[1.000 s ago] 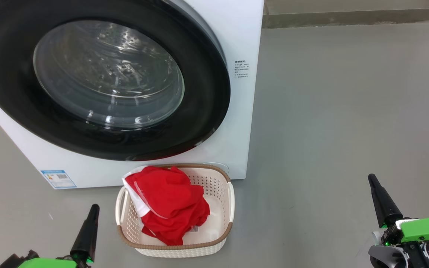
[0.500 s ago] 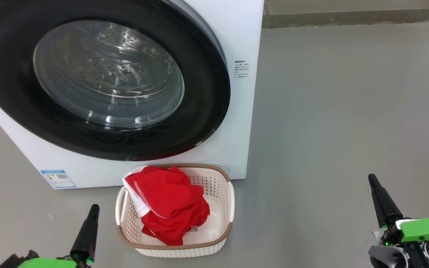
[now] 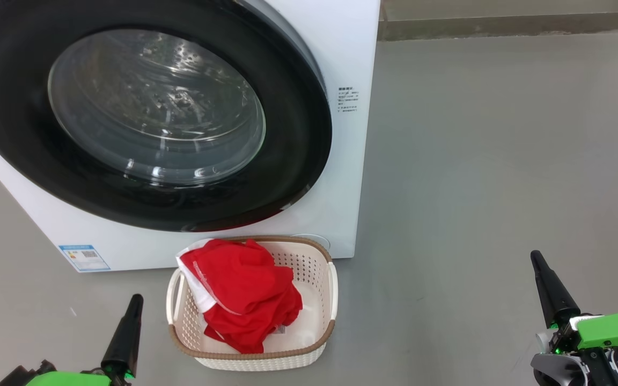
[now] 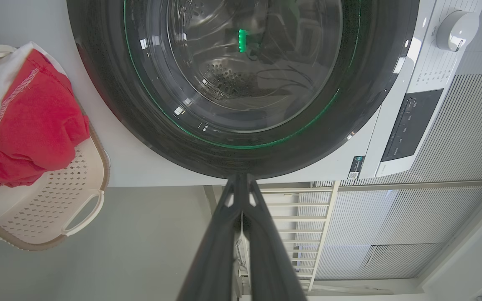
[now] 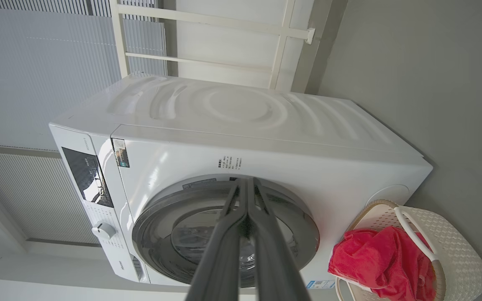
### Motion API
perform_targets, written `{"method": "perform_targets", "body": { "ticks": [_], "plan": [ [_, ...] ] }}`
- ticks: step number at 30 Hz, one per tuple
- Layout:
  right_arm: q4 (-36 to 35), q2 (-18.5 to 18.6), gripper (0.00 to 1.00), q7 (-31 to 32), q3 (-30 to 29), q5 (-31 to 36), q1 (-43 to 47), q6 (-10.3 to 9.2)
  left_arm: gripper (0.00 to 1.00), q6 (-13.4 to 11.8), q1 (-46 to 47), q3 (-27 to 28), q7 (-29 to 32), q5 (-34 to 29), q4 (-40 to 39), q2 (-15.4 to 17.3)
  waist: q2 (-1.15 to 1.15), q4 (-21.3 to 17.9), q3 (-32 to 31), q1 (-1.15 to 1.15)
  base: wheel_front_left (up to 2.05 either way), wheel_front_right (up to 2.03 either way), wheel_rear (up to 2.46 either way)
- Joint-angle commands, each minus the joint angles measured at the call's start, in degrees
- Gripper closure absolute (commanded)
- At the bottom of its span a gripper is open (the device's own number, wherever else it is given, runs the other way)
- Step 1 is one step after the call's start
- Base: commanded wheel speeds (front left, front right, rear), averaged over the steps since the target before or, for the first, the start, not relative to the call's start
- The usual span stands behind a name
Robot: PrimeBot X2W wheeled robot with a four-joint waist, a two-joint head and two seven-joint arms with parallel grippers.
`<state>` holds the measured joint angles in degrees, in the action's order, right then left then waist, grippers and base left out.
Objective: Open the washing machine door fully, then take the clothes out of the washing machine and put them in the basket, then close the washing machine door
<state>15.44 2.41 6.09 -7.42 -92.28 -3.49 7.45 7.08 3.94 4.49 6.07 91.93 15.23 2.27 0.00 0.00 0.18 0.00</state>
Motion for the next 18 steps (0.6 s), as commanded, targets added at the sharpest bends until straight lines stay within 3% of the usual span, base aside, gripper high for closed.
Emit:
{"method": "perform_targets", "body": {
  "ticks": [1, 18],
  "plan": [
    [-1.4, 0.5, 1.0, 0.4, 0.9, 0.1, -2.7, 0.03, 1.0, 0.4, 2.3, 2.1, 0.5, 0.2, -1.2, 0.6, 0.0, 0.0, 0.0, 0.0, 0.0, 0.0, 0.0],
    [-1.4, 0.5, 1.0, 0.4, 0.9, 0.1, -2.7, 0.03, 1.0, 0.4, 2.3, 2.1, 0.5, 0.2, -1.2, 0.6, 0.0, 0.0, 0.0, 0.0, 0.0, 0.0, 0.0]
  ]
}}
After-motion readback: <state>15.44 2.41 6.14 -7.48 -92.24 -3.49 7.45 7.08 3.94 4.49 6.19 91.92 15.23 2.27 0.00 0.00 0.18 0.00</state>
